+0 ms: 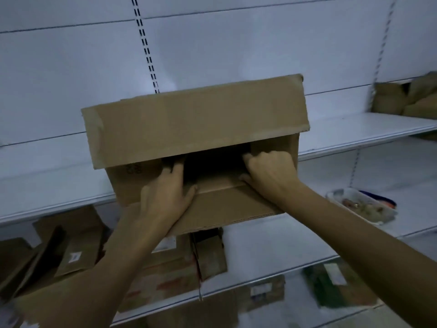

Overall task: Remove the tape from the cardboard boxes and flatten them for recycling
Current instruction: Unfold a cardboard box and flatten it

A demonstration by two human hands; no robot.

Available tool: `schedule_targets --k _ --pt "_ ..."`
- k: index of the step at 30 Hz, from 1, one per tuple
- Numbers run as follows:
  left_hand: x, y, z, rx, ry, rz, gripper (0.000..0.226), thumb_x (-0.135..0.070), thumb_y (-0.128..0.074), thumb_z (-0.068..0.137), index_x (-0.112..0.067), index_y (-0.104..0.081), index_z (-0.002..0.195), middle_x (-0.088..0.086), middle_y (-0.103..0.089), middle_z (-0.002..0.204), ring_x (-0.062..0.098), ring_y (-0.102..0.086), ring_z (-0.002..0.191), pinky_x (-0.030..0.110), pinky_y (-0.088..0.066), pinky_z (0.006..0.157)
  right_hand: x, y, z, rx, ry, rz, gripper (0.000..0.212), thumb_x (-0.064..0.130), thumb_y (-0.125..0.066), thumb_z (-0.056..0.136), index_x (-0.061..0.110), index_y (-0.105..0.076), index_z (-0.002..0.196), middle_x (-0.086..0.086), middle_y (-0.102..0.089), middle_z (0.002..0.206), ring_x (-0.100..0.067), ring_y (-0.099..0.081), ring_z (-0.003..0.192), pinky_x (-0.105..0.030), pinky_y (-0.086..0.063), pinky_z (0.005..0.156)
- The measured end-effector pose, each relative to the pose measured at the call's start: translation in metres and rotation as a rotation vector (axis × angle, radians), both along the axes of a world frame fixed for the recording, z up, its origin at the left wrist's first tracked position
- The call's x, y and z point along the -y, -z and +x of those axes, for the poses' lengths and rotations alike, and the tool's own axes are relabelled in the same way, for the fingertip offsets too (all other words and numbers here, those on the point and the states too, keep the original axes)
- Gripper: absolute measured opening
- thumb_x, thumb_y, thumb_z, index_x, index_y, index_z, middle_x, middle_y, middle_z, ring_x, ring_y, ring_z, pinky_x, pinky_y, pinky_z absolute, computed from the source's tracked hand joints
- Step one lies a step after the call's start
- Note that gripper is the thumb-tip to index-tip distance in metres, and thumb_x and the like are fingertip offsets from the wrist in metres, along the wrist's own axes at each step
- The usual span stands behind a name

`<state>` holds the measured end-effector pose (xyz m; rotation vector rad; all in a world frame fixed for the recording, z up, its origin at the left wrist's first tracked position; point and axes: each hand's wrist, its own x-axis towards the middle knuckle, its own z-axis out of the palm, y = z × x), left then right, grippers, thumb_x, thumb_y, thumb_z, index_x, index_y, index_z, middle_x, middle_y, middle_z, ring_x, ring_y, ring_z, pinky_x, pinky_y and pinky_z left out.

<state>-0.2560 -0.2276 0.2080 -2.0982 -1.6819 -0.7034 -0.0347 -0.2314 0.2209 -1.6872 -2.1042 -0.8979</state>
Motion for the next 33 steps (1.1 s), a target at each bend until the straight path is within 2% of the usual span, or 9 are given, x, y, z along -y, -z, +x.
schedule_targets --k 3,7,13,17,21,25,27,30,33 --pt "0.010 -0.001 -0.014 -0.171 0.072 0.125 0.055 -0.040 -0.066 0.086 -0.014 -0.052 0.133 0.015 -0.064 0.106 0.031 -0.065 0.077 0.027 -0.038 0.051 0.019 0.005 -0.008 -0.018 0.035 0.067 0.015 0.032 -0.052 0.092 0.019 -0.057 0.093 0.002 -0.049 0.054 -0.020 -0.042 0.045 -0.021 -0.015 0.043" --pt "0.016 -0.009 -0.038 -0.325 0.195 0.387 0.024 -0.011 -0.080 0.069 -0.006 -0.071 0.091 0.018 -0.064 0.088 0.031 -0.063 0.068 0.035 -0.038 0.062 0.040 0.002 -0.016 -0.110 0.017 0.084 0.009 0.023 -0.049 0.093 0.014 -0.053 0.091 0.000 -0.041 0.054 -0.023 -0.039 0.043 -0.023 -0.027 0.045" --pt "0.017 -0.014 -0.077 -0.250 0.389 0.688 0.020 0.002 -0.070 0.074 -0.008 -0.071 0.092 0.017 -0.064 0.101 0.028 -0.052 0.089 0.042 -0.033 0.080 0.063 -0.011 -0.019 -0.214 0.040 0.140 0.006 0.018 -0.051 0.090 0.013 -0.049 0.094 -0.006 -0.051 0.057 -0.026 -0.047 0.045 -0.030 -0.042 0.047" --pt "0.032 -0.002 -0.085 0.073 0.351 0.712 0.055 0.008 -0.052 0.079 -0.013 -0.049 0.130 0.022 -0.031 0.146 0.038 -0.030 0.135 0.065 -0.022 0.107 0.069 -0.008 -0.011 -0.275 0.097 0.092 0.013 0.008 -0.047 0.089 0.009 -0.045 0.102 -0.013 -0.054 0.065 -0.033 -0.050 0.055 -0.036 -0.042 0.053" --pt "0.055 0.000 -0.082 0.560 0.286 0.481 0.080 0.012 -0.053 0.078 -0.015 -0.024 0.147 0.017 -0.009 0.159 0.033 -0.008 0.147 0.060 -0.012 0.116 0.071 -0.001 0.000 -0.364 0.090 0.163 0.017 0.003 -0.049 0.083 0.005 -0.045 0.099 -0.018 -0.054 0.061 -0.034 -0.046 0.053 -0.038 -0.037 0.050" --pt "0.054 -0.024 -0.096 1.030 0.298 0.350 0.089 -0.002 -0.058 0.090 -0.019 0.002 0.154 0.008 -0.030 0.155 0.008 -0.054 0.121 0.028 -0.040 0.102 0.073 0.011 0.034 -0.468 0.081 0.245 0.016 0.006 -0.047 0.091 0.007 -0.044 0.107 -0.017 -0.060 0.073 -0.033 -0.052 0.059 -0.040 -0.044 0.050" --pt "0.053 -0.023 -0.105 0.859 0.260 0.295 0.076 -0.007 -0.055 0.094 -0.020 -0.010 0.154 0.014 -0.054 0.136 0.008 -0.064 0.089 0.032 -0.046 0.088 0.071 0.017 0.056 -0.573 0.127 0.251 0.018 0.009 -0.045 0.094 0.010 -0.042 0.112 -0.016 -0.063 0.085 -0.033 -0.056 0.068 -0.038 -0.043 0.054" --pt "0.053 -0.012 -0.104 0.554 0.293 0.220 0.059 -0.002 -0.053 0.092 -0.018 -0.037 0.146 0.028 -0.065 0.103 0.044 -0.061 0.086 0.047 -0.049 0.076 0.061 0.029 0.072 -0.742 0.146 0.193 0.021 0.009 -0.045 0.094 0.013 -0.042 0.114 -0.008 -0.062 0.094 -0.027 -0.054 0.078 -0.034 -0.037 0.063" --pt "0.056 -0.004 -0.090 0.220 0.378 0.083 0.067 0.008 -0.057 0.082 -0.023 -0.046 0.140 0.026 -0.066 0.088 0.044 -0.062 0.074 0.038 -0.048 0.062 0.054 0.036 0.072 -1.196 0.053 0.196 0.015 0.015 -0.043 0.097 0.013 -0.041 0.112 -0.013 -0.061 0.100 -0.026 -0.055 0.080 -0.046 -0.048 0.070"
